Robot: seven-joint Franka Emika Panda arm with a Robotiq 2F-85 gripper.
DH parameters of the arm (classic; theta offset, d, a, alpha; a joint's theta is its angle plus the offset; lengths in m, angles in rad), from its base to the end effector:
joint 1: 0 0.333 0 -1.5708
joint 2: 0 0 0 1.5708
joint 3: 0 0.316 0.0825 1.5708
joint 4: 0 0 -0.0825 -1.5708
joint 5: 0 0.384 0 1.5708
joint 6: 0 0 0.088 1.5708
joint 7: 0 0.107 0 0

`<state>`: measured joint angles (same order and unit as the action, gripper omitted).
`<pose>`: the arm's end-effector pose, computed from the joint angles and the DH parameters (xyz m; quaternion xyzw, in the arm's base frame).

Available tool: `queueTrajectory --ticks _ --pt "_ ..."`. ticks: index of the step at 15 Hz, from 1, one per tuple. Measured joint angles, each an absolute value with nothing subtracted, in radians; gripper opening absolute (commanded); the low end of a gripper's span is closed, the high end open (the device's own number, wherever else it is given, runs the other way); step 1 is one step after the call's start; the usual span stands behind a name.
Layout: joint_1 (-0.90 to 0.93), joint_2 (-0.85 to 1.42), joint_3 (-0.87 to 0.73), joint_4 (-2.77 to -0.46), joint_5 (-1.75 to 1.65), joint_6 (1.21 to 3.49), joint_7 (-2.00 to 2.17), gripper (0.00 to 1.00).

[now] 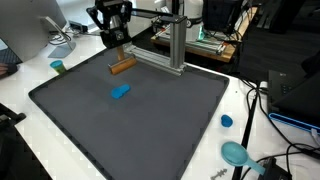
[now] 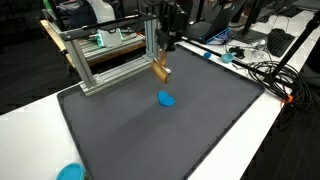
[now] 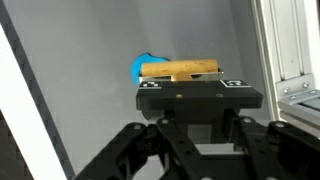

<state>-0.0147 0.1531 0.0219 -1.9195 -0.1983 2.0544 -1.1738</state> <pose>0.5927 -0.0067 0.4127 0.8007 0.5929 -0.0546 0.0665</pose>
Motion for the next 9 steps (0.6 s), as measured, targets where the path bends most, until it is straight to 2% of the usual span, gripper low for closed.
queueTrajectory --ticks 3,9 --pt "0.016 0.2 0.035 -1.838 -0.221 1.971 -1.128 0.22" --pt "0.025 0.335 0.029 -1.716 -0.248 1.966 -0.947 0.22"
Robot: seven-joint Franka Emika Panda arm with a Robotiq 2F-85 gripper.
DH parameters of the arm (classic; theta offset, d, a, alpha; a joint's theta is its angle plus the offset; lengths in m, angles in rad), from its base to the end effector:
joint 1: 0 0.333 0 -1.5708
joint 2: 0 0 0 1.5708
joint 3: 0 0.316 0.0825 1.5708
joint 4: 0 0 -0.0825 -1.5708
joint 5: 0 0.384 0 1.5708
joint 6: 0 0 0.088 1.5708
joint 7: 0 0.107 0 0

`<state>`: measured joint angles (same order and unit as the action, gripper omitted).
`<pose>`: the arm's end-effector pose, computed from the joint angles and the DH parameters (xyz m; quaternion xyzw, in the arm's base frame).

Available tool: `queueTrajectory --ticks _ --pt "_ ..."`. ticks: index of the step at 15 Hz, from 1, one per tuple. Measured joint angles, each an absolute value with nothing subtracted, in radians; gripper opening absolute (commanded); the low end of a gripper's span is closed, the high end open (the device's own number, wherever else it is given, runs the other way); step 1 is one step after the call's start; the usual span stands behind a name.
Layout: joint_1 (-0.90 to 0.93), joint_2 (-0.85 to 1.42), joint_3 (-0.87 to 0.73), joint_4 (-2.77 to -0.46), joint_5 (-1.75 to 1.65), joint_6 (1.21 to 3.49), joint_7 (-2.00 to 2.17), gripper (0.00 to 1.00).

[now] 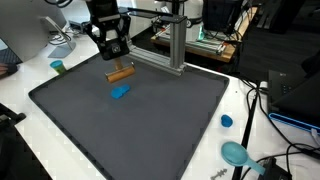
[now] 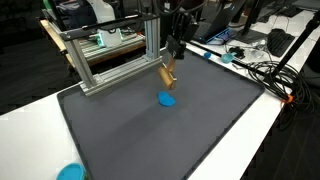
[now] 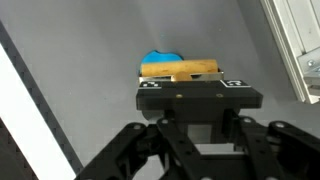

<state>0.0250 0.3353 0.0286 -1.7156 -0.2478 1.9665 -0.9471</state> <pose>0.6401 0.0169 0.3877 0.8456 0.5214 -0.0839 0.0787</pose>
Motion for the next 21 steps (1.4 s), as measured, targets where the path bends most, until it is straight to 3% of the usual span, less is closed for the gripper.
queueTrajectory --ticks 1,2,3,21 --pt "0.02 0.36 0.027 -1.697 -0.242 1.967 -0.928 0.47" --pt "0.013 0.38 0.028 -1.682 -0.231 1.967 -0.93 0.47" --pt "0.005 0.394 0.028 -1.671 -0.222 1.967 -0.936 0.22" --pt "0.025 0.485 0.032 -1.673 -0.286 2.032 -0.756 0.22"
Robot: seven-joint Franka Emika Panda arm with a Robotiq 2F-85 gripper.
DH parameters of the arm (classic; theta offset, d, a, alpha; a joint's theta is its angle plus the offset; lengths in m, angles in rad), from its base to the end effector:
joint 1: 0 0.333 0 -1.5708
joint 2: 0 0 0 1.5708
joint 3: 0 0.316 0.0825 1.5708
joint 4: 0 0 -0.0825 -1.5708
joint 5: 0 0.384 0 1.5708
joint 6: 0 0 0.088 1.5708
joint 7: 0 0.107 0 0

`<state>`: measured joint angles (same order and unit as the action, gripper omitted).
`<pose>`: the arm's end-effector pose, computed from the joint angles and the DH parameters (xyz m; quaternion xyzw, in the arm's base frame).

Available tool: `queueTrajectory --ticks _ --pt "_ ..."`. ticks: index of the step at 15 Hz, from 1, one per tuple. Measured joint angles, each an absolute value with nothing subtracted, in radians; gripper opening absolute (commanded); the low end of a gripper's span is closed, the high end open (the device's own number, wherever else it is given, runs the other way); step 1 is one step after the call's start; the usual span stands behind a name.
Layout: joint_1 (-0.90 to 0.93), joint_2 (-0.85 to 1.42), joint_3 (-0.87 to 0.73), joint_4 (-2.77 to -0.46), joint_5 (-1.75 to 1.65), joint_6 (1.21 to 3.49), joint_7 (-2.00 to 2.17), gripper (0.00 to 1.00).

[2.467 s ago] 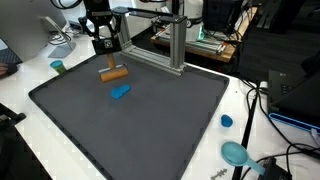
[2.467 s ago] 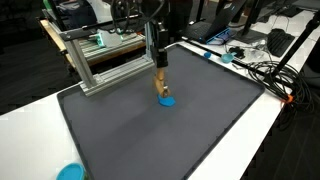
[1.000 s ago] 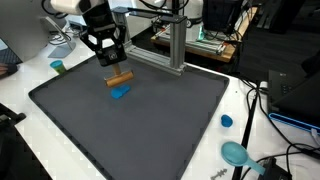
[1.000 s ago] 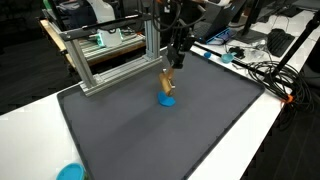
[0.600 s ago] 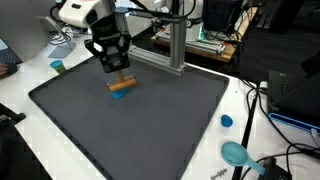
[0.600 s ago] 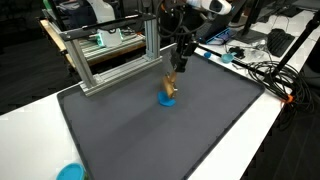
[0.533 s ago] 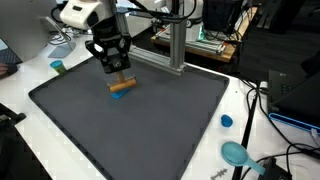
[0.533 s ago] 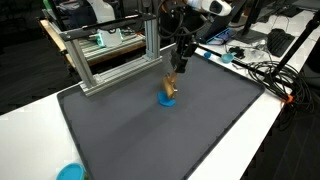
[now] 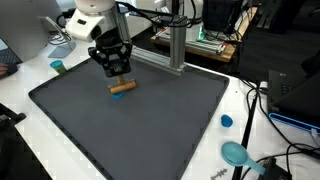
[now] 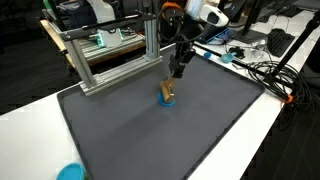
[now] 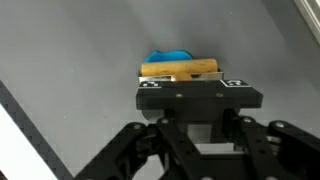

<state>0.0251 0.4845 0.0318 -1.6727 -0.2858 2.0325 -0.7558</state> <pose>0.6609 0.0195 0.3151 0.8808 0.4551 -0.0972 0.0879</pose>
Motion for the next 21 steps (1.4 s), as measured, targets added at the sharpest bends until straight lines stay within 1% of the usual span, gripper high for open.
queueTrajectory --ticks 7,21 --pt "0.035 0.511 0.04 -1.655 -0.311 2.045 -0.755 0.22" --pt "0.054 0.639 0.048 -1.455 -0.335 1.873 -0.822 0.22"
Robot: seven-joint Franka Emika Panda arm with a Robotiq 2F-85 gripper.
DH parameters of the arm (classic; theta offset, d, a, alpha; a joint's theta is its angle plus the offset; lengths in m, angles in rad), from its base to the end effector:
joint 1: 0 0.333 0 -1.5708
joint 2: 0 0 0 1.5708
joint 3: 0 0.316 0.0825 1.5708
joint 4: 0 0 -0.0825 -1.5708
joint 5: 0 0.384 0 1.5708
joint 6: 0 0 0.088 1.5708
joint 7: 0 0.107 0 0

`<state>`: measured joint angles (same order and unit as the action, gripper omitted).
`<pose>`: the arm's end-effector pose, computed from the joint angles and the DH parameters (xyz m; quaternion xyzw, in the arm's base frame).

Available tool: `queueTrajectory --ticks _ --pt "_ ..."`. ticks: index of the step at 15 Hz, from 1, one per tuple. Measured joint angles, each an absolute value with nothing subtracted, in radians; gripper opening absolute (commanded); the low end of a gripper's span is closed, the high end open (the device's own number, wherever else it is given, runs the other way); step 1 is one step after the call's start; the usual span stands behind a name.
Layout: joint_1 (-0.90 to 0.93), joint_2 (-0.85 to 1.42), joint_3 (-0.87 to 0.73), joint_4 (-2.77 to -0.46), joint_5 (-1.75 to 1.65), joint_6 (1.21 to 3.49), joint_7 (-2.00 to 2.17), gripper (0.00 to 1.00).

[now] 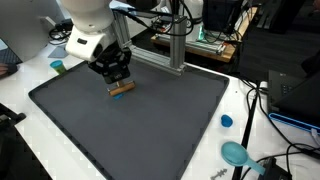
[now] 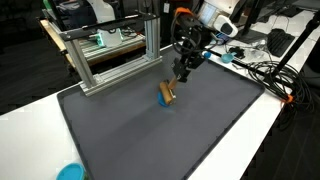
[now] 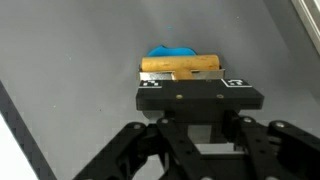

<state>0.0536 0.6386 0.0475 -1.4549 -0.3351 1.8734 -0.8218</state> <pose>0.6924 0.0397 0.2970 0.8513 0.4945 -0.1496 0.0915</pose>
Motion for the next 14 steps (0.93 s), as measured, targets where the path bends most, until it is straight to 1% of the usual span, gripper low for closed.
queueTrajectory --ticks 14 --pt "0.082 0.648 0.047 -1.464 -0.413 1.869 -0.806 0.22"
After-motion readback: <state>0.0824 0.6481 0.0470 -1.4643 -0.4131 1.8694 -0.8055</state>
